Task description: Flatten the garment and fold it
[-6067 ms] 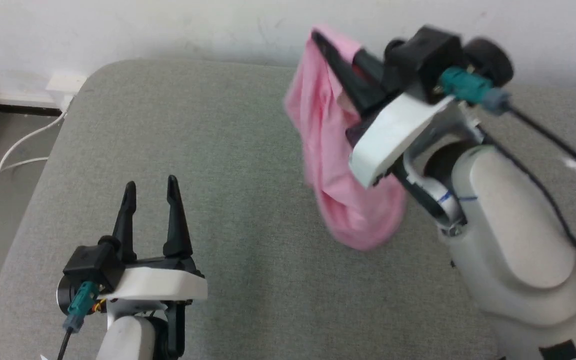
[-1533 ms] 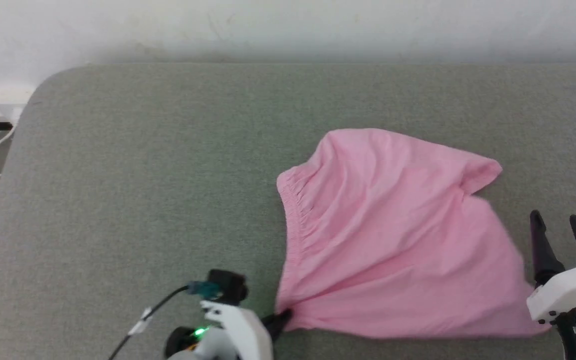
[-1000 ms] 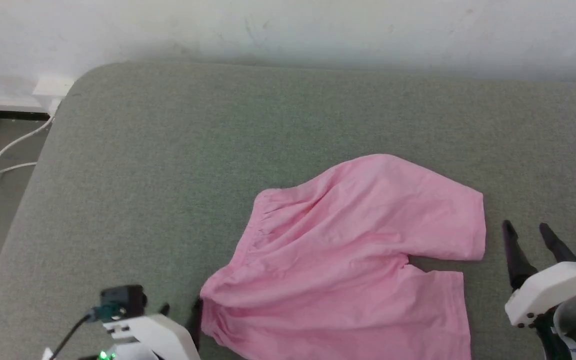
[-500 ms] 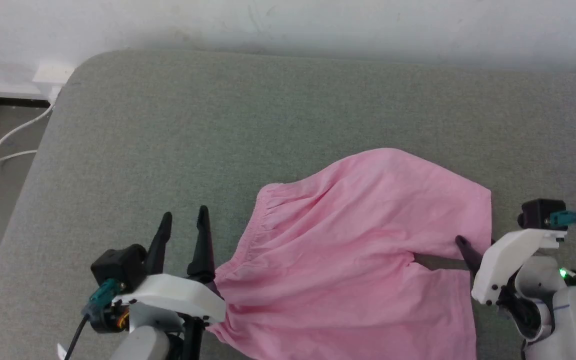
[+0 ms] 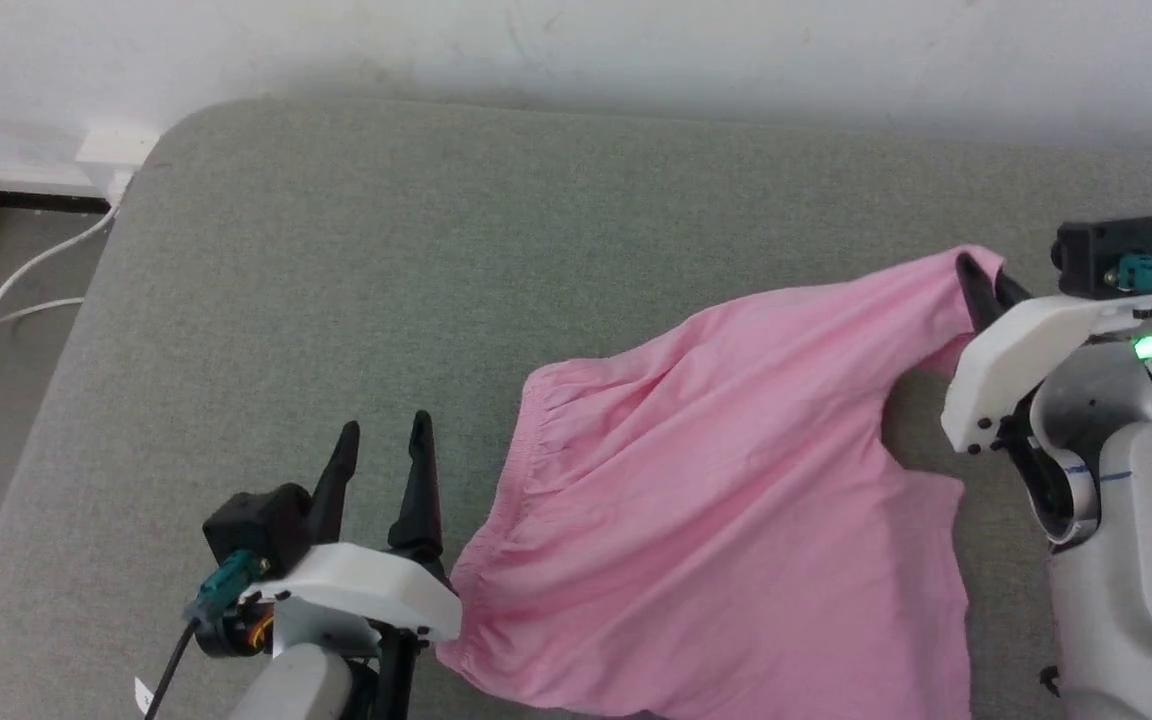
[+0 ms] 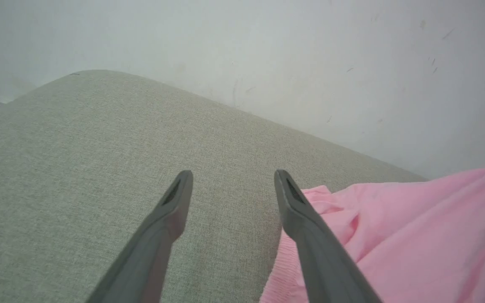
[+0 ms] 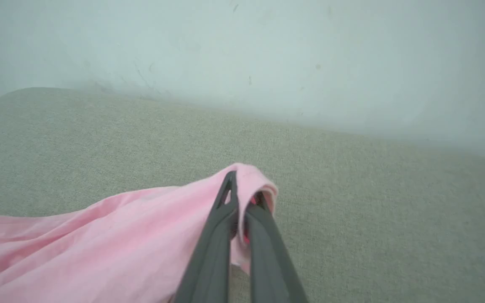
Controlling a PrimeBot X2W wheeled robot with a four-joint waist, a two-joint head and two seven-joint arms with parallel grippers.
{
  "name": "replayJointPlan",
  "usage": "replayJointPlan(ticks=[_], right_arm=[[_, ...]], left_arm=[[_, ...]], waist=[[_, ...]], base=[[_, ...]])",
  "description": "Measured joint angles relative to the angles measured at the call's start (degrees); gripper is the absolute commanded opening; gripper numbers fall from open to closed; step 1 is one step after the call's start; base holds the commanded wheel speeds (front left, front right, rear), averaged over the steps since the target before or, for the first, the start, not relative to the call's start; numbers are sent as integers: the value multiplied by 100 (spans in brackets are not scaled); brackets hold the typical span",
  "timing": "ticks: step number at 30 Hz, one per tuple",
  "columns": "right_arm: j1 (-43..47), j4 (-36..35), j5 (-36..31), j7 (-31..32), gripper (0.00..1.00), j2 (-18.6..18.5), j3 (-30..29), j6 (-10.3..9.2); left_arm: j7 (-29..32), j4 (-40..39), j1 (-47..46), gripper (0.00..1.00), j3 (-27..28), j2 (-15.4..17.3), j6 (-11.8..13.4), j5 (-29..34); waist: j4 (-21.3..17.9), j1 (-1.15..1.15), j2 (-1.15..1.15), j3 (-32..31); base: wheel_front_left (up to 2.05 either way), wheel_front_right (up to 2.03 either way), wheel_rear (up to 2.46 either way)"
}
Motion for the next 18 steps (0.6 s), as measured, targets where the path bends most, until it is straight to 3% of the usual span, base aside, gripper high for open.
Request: replayJointPlan(ticks=[5, 18], right_arm=[[129, -225, -104, -121, 0, -79, 182, 0], [2700, -1239, 490, 1392, 0, -4, -93, 0]], left_arm=[[0, 57, 1, 100, 23, -58, -77, 21], [83, 78, 125, 100, 37, 36, -125, 22]], waist=[[-9, 0, 0, -72], [-294, -1, 1, -199]], base=[[0, 0, 0], [0, 0, 0]])
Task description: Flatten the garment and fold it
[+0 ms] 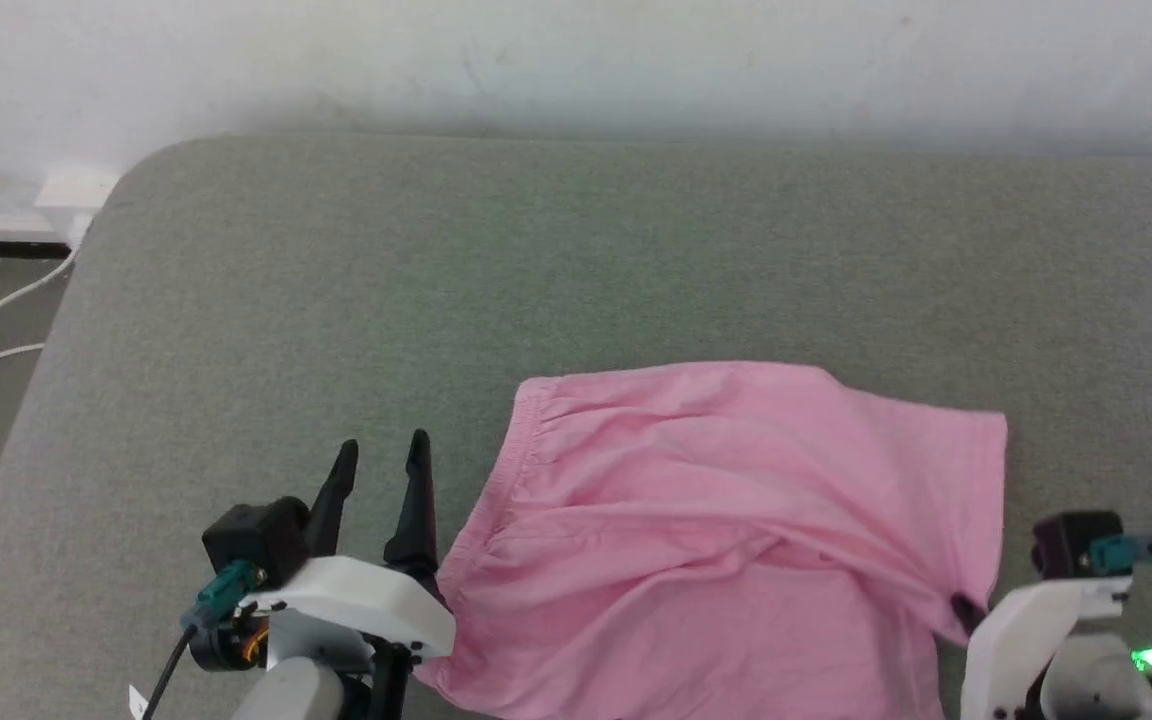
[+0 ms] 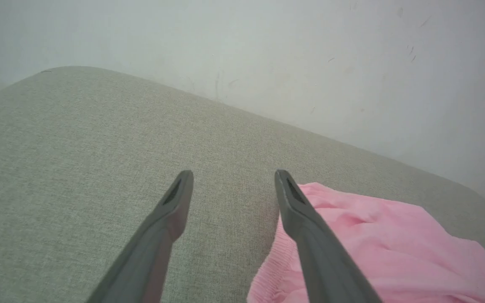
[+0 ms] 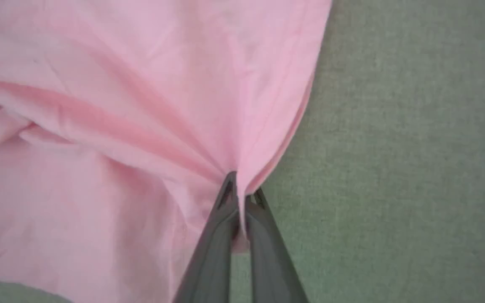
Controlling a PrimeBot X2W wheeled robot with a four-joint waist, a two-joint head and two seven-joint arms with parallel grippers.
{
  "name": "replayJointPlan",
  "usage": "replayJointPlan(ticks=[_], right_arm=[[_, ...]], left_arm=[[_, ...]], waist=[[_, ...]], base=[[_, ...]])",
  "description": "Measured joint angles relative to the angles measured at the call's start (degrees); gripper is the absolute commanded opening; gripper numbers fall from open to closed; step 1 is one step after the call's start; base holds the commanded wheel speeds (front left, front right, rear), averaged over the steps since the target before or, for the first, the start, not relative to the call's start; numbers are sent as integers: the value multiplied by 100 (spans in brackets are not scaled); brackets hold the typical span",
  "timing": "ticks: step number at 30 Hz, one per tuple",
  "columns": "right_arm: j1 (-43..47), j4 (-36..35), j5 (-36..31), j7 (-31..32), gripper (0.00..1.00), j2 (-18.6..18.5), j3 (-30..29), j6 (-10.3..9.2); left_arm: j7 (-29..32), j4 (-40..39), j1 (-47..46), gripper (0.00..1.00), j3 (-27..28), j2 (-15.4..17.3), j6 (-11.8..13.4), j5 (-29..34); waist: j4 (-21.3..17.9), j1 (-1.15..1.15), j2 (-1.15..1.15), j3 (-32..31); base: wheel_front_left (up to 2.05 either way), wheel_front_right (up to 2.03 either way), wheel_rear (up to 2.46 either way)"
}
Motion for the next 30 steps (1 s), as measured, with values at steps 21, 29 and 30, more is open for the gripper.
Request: replayJointPlan(ticks=[21, 29, 30], right_arm=[[467, -1040, 26, -1222, 100, 33, -765, -1], [107, -1081, -59, -1503, 100, 33, -577, -1], [103, -1083, -51, -1503, 100, 33, -579, -1]], left_arm=[[1779, 689, -1724, 100, -1151, -193, -276, 569], [3745, 1528, -2487, 100, -1783, 189, -74, 1129], [3916, 1513, -2510, 100, -1824, 232, -74, 1148]], waist=[[-521, 0, 0, 179], [-840, 1, 0, 379], [-869, 0, 0, 411]], base=[[0, 0, 0], [0, 0, 0], [0, 0, 0]])
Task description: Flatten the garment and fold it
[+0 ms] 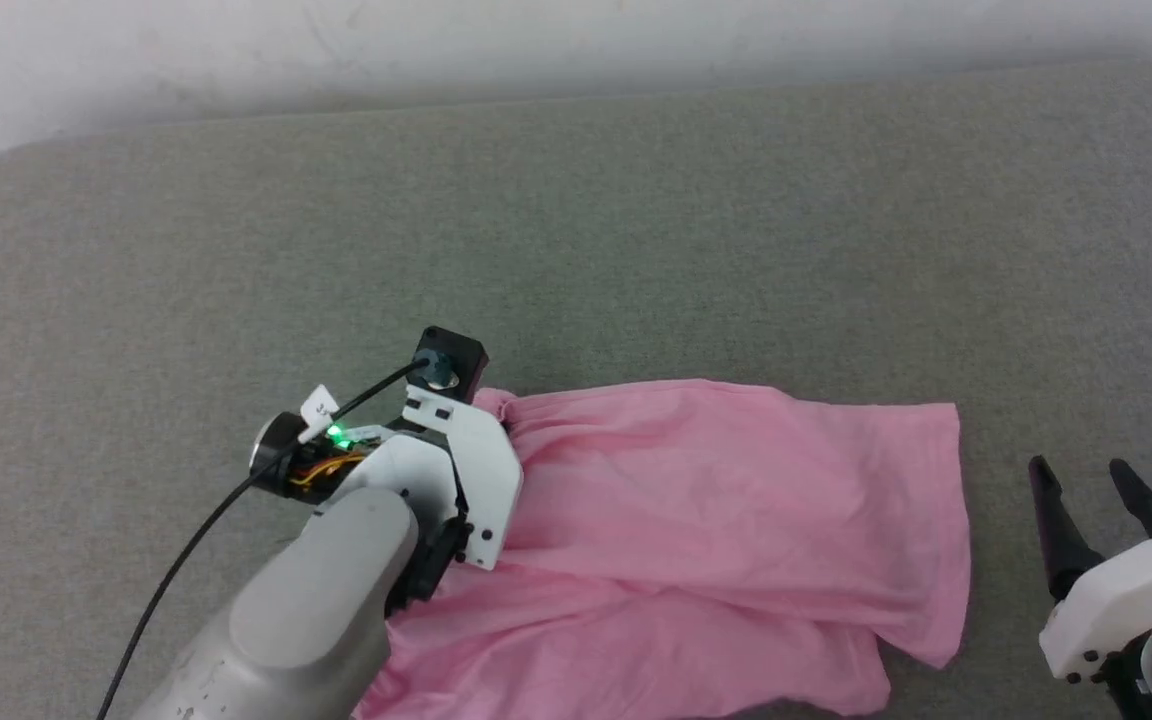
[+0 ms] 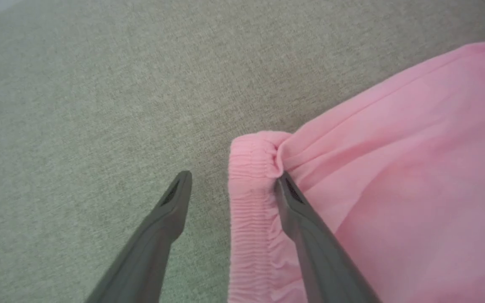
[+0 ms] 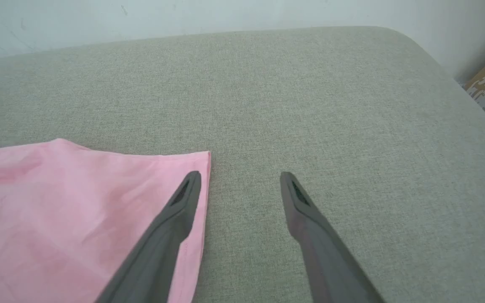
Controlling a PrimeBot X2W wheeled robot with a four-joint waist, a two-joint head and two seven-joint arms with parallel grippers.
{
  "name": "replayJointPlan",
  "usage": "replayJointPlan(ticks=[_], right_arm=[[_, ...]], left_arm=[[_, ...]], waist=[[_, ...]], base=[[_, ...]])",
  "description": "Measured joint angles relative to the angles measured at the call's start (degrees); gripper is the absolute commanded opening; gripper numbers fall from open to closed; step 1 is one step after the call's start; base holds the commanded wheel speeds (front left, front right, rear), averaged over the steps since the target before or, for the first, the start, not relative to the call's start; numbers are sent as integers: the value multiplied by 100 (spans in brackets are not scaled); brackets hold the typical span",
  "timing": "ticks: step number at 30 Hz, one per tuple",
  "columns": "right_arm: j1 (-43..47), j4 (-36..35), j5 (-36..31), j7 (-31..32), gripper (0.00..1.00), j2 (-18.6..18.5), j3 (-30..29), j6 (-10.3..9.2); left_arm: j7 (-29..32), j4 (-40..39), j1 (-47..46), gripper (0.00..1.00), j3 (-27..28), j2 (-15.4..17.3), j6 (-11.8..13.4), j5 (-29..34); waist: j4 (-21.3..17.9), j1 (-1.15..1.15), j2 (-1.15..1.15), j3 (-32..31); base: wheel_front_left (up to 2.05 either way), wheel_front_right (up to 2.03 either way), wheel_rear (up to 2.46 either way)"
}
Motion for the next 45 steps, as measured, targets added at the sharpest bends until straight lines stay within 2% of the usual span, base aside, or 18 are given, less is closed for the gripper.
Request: replayJointPlan(ticks=[9, 10, 11, 12, 17, 21, 27, 31, 32, 33, 34, 35, 40, 45], right_arm=[[-144, -7, 114, 66, 100, -2, 144, 0], [-192, -5, 100, 113, 100, -1, 186, 0], [-258, -3, 46, 154, 100, -1, 219, 0], [-354, -5, -26, 179, 100, -1, 260, 0], [-1039, 82, -180, 107, 100, -143, 301, 0], [-1473, 599, -224, 296, 100, -368, 303, 1], [-1864, 1614, 25, 1426, 100, -581, 470, 0], [-2015, 1779, 282, 2128, 100, -657, 698, 0], [-2061, 1784, 290, 2330, 64, -700, 725, 0], [-2102, 1783, 291, 2543, 39, -753, 767, 0], [-2131, 1756, 296, 2683, 8, -789, 787, 0], [-2156, 1727, 309, 2758, 0, -809, 817, 0], [-2277, 1707, 327, 2933, 0, -923, 1004, 4], [-3016, 1656, 256, 2568, 0, -1226, 1217, 1]], left_arm=[[489, -352, -183, 100, -103, 185, 0, 55], [515, -359, -207, 75, -104, 180, 0, 55], [542, -361, -230, 20, -114, 180, -2, 55], [560, -372, -234, 0, -121, 177, -13, 47], [374, -568, -135, 0, -64, 48, 59, -110], [121, -681, -4, 0, -22, -38, 135, -155], [-70, -760, 13, 0, -33, -165, 143, -160], [-144, -768, 10, 0, -41, -243, 125, -202], [-174, -767, 9, 0, -45, -255, 119, -203], [-194, -766, 9, 0, -47, -264, 100, -208], [-224, -762, 8, 0, -45, -278, 73, -224], [-252, -755, 7, 0, -48, -281, 67, -235], [-631, -732, -21, 0, -31, -241, -143, -237], [-1151, -745, -693, 0, 209, 77, -361, -65]], waist=[[-124, 0, 0, 306], [-128, 0, 0, 339], [-132, 0, 0, 370], [-139, 0, 0, 400], [-129, 0, 0, 510], [-22, 1, 0, 563], [184, 1, 0, 667], [306, 0, 0, 723], [325, 0, 0, 734], [342, 0, 0, 744], [356, 0, 0, 750], [366, 0, 0, 754], [363, 0, 0, 764], [319, 0, 0, 832]], base=[[0, 0, 0], [0, 0, 0], [0, 0, 0], [0, 0, 0], [0, 0, 0], [0, 0, 0], [0, 0, 0], [0, 0, 0], [0, 0, 0], [0, 0, 0], [0, 0, 0], [0, 0, 0], [0, 0, 0], [0, 0, 0]])
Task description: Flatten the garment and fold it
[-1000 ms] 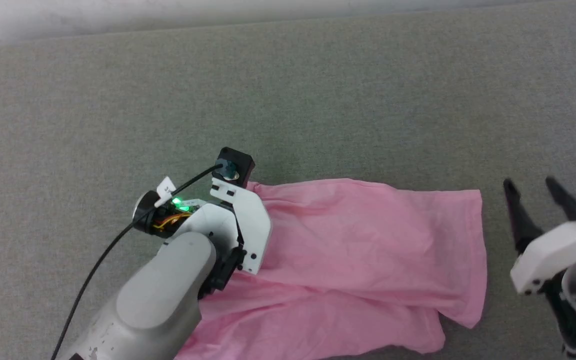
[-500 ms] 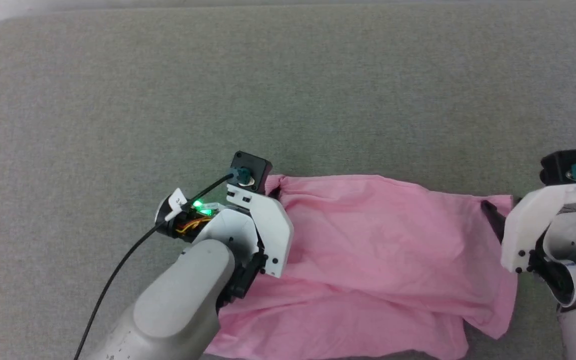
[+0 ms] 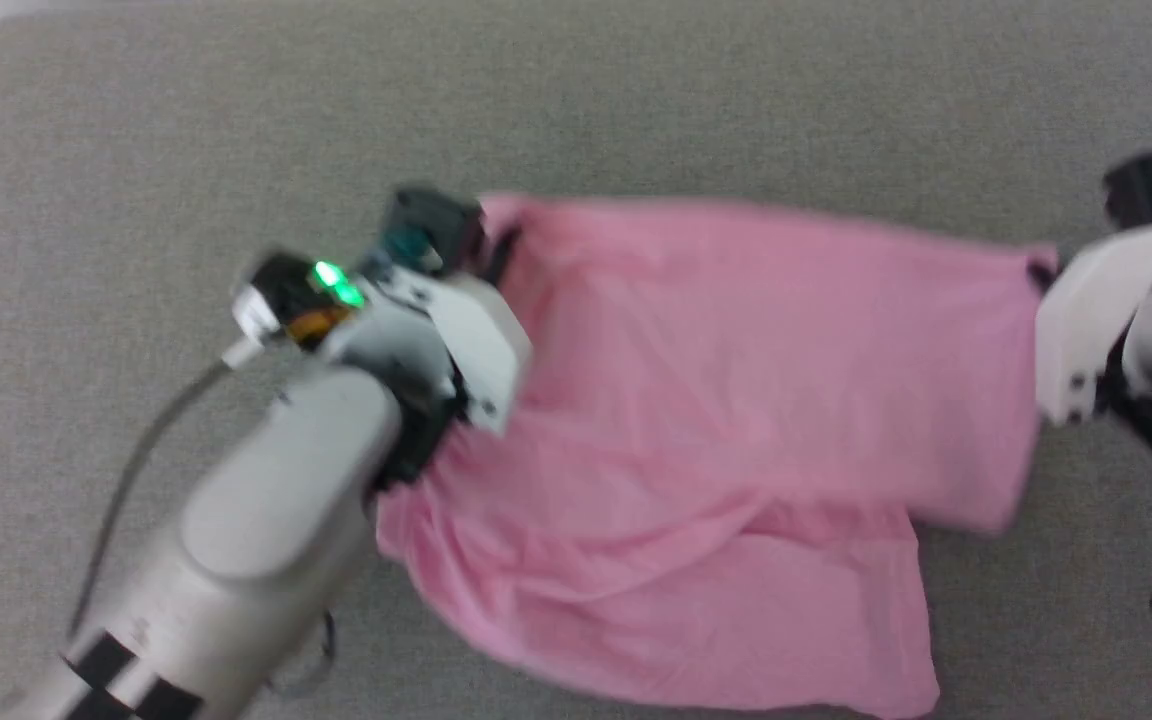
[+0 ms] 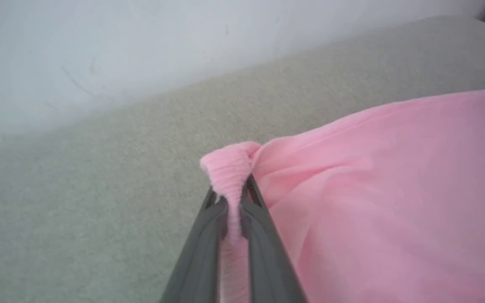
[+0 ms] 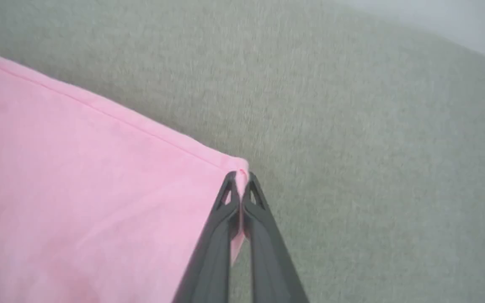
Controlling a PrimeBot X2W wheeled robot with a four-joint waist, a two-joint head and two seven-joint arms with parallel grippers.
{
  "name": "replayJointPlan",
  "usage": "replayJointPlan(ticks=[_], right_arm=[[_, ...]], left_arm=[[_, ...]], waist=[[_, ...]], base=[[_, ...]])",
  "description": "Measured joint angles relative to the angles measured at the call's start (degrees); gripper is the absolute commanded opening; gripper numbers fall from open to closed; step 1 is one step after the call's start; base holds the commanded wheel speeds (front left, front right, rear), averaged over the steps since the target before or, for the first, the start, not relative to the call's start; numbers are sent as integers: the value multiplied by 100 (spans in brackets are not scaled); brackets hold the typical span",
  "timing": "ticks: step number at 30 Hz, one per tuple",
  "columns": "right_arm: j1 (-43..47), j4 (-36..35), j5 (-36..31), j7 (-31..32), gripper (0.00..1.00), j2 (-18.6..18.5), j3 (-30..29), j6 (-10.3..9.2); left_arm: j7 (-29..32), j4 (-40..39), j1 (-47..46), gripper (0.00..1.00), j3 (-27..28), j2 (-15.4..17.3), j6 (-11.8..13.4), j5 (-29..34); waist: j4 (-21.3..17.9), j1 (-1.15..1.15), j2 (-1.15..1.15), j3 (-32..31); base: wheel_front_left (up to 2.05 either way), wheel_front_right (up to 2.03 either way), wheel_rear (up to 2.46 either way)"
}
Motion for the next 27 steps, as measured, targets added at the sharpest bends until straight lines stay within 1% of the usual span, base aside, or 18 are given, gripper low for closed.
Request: replayJointPlan(ticks=[5, 9, 11, 16, 18, 21, 23, 25, 27], right_arm=[[-1355, -65, -103, -493, 0, -138, 277, 1], [-2591, 108, -293, -961, 0, -144, 449, 7], [-3186, 259, -416, -1269, 0, -147, 545, 8], [-4403, 571, -781, -1949, 0, -145, 704, 12], [-4826, 638, -950, -2317, 0, -126, 687, 13], [-5269, 762, -1154, -2754, 0, -77, 638, 13], [-5355, 822, -1210, -2931, 0, -60, 613, 14], [-5269, 912, -1159, -2934, 0, -60, 621, 13], [-4938, 967, -1015, -2803, 0, -109, 708, 11]], left_arm=[[-383, 10, -1136, 0, 398, 552, -163, 358], [-646, 71, -2087, 0, 770, 831, -164, 567], [-768, 119, -2525, 0, 953, 922, -116, 636], [-1091, 207, -3425, 0, 1325, 1001, 54, 735], [-1296, 201, -3729, 0, 1529, 967, 194, 710], [-1617, 220, -4000, 0, 1705, 920, 267, 691], [-1804, 255, -4002, 0, 1770, 854, 294, 609], [-1902, 304, -3848, 0, 1818, 712, 271, 382], [-1973, 391, -3474, 0, 1745, 641, 97, 213]], waist=[[-63, 0, 0, 193], [-122, 1, 0, 426], [-152, 1, 0, 554], [-221, 2, 0, 859], [-241, 1, 0, 972], [-262, 1, 0, 1106], [-260, 1, 0, 1158], [-238, 1, 0, 1159], [-213, 0, 0, 1120]], base=[[0, 0, 0], [0, 0, 0], [0, 0, 0], [0, 0, 0], [0, 0, 0], [0, 0, 0], [0, 0, 0], [0, 0, 0], [0, 0, 0]])
